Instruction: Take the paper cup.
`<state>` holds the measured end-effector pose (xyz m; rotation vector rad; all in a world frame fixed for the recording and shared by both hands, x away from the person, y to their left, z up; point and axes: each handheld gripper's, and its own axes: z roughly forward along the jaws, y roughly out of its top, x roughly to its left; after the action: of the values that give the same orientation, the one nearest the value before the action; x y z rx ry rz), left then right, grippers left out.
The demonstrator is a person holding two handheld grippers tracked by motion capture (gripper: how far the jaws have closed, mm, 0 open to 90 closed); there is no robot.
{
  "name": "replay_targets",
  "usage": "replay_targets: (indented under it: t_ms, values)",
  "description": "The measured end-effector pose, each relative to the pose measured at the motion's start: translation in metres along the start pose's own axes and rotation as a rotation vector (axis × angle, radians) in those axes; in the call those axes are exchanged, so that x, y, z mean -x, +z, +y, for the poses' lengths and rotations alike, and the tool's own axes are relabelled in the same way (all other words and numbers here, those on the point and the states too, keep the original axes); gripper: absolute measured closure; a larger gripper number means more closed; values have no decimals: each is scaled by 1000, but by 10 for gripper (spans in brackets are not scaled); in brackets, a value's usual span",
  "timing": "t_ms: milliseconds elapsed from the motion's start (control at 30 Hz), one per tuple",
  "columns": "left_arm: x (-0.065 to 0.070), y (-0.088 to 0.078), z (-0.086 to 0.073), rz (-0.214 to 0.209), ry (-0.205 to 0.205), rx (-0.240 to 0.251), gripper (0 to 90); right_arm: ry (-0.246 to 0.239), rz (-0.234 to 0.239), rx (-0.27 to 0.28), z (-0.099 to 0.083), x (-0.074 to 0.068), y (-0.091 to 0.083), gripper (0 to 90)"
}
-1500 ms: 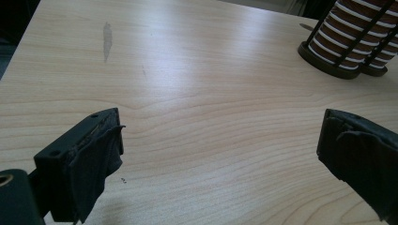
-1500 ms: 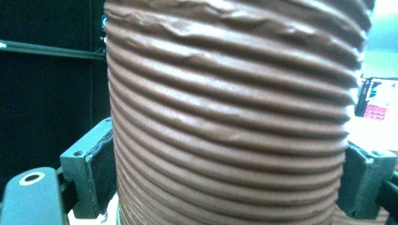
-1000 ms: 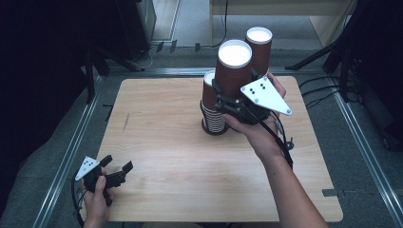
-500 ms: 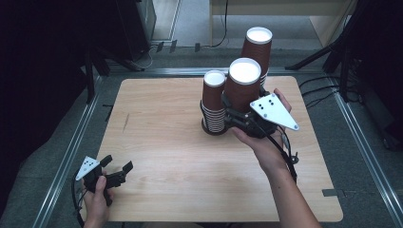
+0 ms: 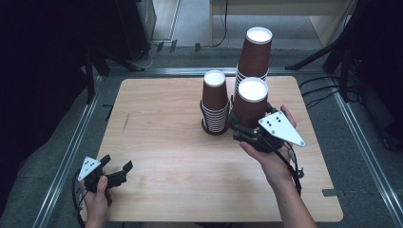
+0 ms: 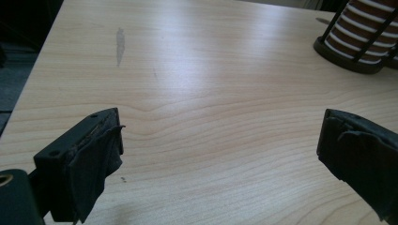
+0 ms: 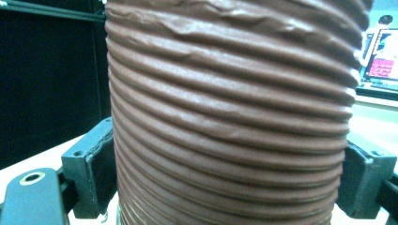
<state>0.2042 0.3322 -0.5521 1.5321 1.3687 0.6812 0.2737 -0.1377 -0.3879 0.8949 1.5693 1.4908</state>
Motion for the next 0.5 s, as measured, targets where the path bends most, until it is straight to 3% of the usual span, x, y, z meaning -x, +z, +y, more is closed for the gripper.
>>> replay_targets:
  t_ms: [167,233,300,433,500]
  values:
    - [2,0,2,16,18,-7,9,12,-16,7,-16,6,-10,119]
    - [6,-1,7,60,43,4,9,18,-20,-4,-22,8,-13,118]
    - [9,-1,11,68,45,21,9,24,-27,-13,-28,10,-15,115]
    - [16,1,18,64,61,27,9,21,-49,-24,-38,13,-20,114]
    - [24,5,25,38,69,24,9,29,-61,-17,-42,14,-23,114]
